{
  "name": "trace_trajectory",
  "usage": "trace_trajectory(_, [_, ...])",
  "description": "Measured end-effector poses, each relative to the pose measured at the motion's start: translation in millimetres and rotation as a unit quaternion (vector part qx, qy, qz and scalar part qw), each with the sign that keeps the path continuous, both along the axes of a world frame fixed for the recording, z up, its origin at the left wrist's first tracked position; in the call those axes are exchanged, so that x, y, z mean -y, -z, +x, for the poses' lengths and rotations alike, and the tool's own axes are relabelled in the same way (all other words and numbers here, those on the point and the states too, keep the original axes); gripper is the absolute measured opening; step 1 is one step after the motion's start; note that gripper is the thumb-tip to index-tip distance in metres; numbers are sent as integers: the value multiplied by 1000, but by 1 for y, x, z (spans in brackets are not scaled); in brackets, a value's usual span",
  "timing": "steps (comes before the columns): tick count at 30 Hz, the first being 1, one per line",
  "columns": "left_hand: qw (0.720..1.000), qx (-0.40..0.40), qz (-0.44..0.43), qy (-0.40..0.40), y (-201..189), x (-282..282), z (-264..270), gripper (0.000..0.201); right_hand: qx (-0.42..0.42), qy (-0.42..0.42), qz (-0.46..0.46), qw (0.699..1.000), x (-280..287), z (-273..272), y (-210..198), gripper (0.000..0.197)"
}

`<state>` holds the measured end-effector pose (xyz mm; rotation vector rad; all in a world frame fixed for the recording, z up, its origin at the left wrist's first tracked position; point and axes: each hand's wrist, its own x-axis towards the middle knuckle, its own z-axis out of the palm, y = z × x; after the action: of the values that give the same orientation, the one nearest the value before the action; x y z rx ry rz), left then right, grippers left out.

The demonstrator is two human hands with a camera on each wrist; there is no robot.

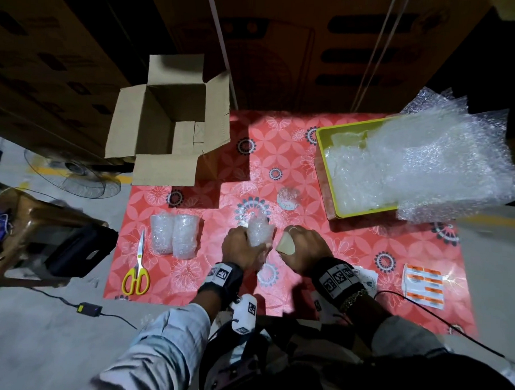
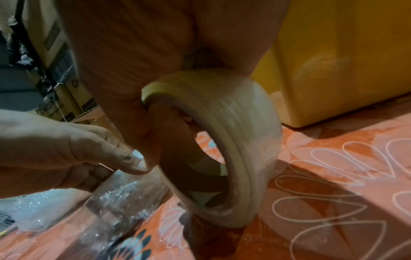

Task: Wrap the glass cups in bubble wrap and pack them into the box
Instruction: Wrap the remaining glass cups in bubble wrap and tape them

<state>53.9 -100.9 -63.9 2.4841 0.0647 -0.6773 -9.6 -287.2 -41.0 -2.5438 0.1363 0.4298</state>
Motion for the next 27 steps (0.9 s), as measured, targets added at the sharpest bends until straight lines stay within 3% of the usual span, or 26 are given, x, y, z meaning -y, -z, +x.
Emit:
trace_trajectory(4, [995,-86,-7,-47,-16,1,15,45,-11,-8,46,999,13,-8,2,81])
trace_trajectory(9, [978,-90,-152,-107,-21,-15,13,53,-10,62,123,990,22,-18,-7,55])
trace_trajectory(13, [932,-112,-310,-150,-33,-24,-1,63,29,36,153,987,5,-15,-16,55])
trace_trajectory(17, [909,-130,-366,-153,-40,-29,-5,60,68,18,143,987,-2,-9,-25,55])
trace_trajectory(20, [859,-190,-432,-197,-48,-32,-9,58,64,4,152,986,-9,-5,-35,58])
trace_trajectory(23, [823,-217,-490,-188,-57,-32,-15,44,68,9,166,984,-15,-3,-44,59])
trace_trajectory(25, [826,-200,-495,-182,-62,-32,-19,46,68,9,181,981,-19,-3,-51,57])
trace_trajectory(27, [856,-137,-465,-183,-58,-33,-23,52,70,10,196,978,-25,-3,-59,57])
